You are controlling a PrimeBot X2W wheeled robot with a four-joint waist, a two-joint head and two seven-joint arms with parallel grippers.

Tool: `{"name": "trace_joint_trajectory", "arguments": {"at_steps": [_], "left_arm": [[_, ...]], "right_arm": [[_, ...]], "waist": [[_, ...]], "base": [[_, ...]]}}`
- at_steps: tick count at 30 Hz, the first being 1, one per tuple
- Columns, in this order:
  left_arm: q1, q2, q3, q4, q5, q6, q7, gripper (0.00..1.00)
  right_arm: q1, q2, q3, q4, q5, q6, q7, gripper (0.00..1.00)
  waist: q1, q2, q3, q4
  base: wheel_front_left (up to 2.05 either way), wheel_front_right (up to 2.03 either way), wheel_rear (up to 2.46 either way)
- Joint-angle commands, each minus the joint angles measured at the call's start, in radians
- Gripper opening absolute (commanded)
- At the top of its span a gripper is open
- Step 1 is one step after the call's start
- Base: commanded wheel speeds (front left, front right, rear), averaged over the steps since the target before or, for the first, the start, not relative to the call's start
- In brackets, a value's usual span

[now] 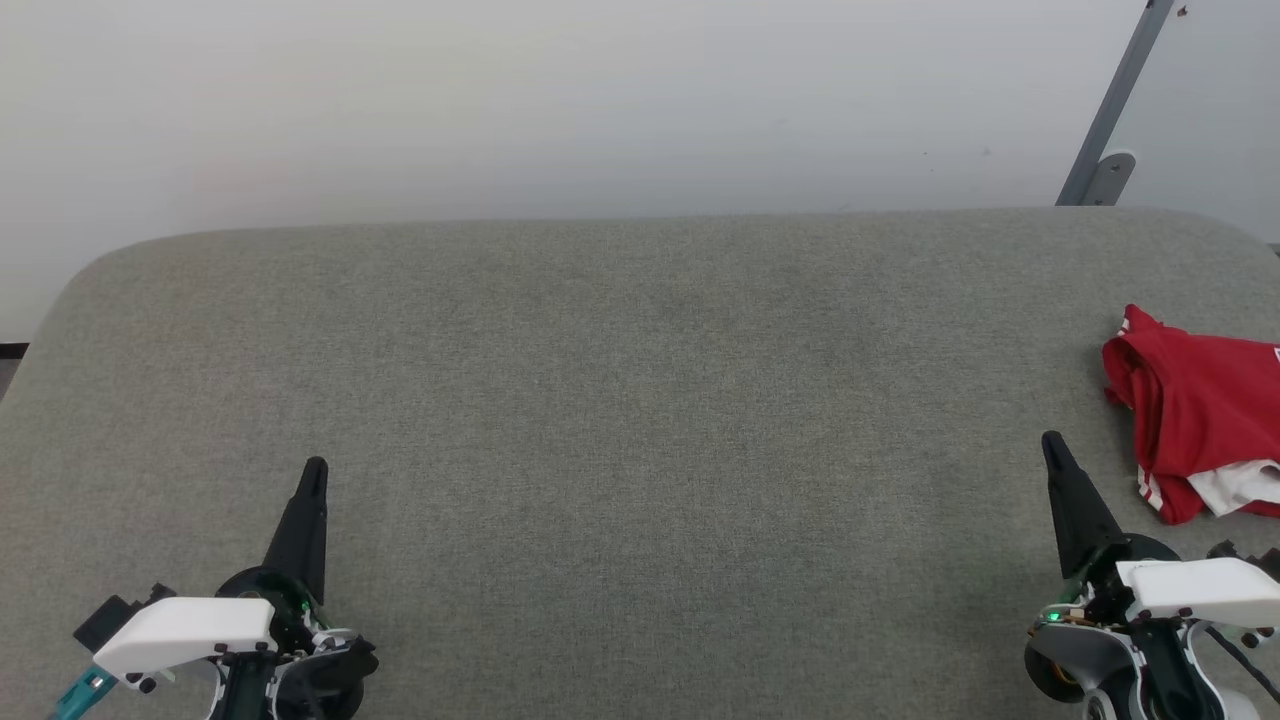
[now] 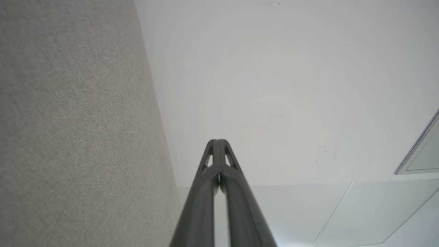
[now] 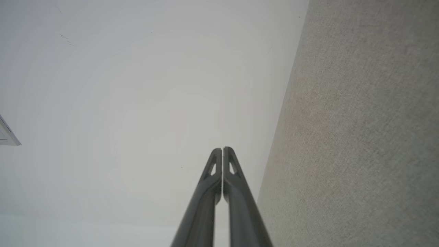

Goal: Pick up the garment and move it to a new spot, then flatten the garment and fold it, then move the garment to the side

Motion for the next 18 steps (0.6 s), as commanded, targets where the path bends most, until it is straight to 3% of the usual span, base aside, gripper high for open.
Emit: {"name": "trace_joint_trajectory", "arguments": {"at_steps": [1,18], "left_arm": [[-0.012,0.001,0.002,-0.001,-0.003,-0.006,0.001,0.00],[-0.012,0.001,0.001,-0.001,-0.003,-0.006,0.001,0.00]], "right_arm": [[-0.005,0.001,0.000,0.002,0.004,0.000,0.003,0.00],[-0.005,0.001,0.000,0.002,0.004,0.000,0.003,0.00]], "waist": [[0.0000,0.0000,0.000,0.000],[0.0000,0.0000,0.000,0.000]], "base": [[0.00,0.00,0.00],[0.00,0.00,0.00]]}}
